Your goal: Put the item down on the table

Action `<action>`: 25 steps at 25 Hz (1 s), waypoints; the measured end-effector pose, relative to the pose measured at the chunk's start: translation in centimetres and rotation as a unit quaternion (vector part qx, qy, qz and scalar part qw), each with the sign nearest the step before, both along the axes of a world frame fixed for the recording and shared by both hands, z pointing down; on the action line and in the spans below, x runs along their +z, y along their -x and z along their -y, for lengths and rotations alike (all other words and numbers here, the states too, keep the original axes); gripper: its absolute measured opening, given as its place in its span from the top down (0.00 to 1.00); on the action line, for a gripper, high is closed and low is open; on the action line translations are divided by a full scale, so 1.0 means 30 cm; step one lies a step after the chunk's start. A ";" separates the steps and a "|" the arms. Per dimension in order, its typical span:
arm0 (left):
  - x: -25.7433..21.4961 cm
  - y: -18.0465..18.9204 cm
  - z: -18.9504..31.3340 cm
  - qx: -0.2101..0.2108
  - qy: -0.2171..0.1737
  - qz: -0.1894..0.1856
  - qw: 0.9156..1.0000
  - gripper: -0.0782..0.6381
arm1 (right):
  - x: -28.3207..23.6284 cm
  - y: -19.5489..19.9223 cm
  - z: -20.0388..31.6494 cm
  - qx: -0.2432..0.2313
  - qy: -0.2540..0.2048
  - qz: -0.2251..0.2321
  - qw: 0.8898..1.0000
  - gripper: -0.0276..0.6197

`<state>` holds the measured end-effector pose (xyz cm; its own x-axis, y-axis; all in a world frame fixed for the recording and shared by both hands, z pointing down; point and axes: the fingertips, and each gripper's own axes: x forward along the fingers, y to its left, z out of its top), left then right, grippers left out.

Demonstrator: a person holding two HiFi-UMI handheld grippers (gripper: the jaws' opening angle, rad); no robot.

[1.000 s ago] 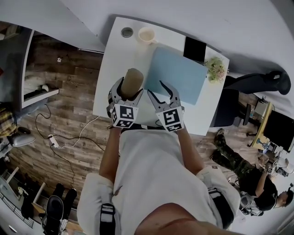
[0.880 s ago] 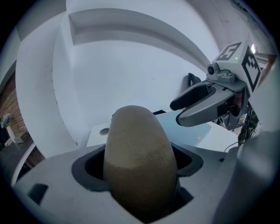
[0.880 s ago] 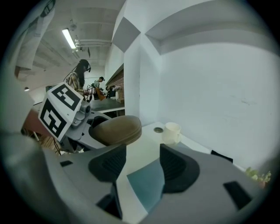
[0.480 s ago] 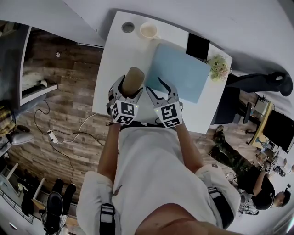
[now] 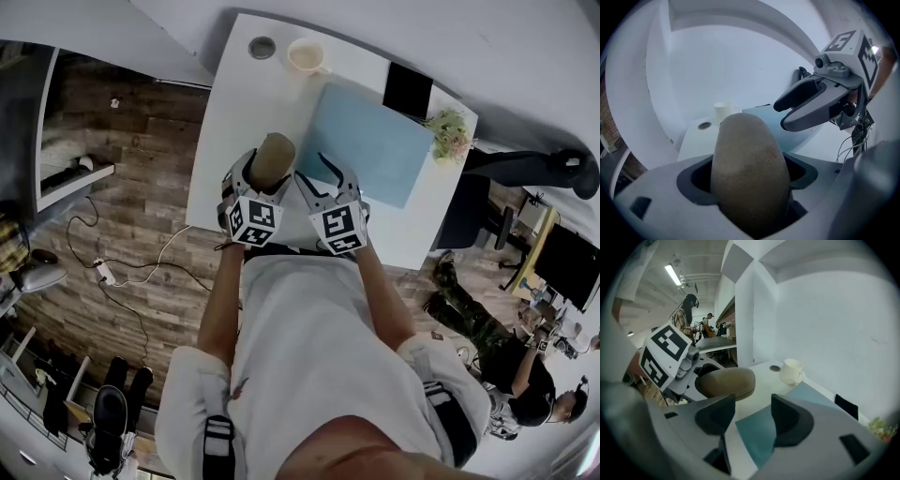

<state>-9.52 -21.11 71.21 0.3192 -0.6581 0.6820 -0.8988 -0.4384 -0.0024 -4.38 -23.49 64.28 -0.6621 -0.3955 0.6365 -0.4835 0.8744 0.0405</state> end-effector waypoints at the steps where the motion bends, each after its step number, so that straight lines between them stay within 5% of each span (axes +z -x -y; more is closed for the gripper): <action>1: 0.010 -0.001 -0.002 0.001 0.003 0.000 1.000 0.31 | 0.003 0.001 0.003 -0.003 -0.004 -0.008 1.000 0.58; 25: 0.180 -0.028 -0.014 0.022 0.058 -0.007 0.998 0.31 | 0.127 0.031 -0.021 -0.045 0.000 -0.075 0.996 0.55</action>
<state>-8.68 -20.69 76.61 0.3566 -0.5606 0.7474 -0.8782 -0.4740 0.0634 -5.31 -22.86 68.09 -0.5926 -0.3381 0.7311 -0.3912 0.9142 0.1057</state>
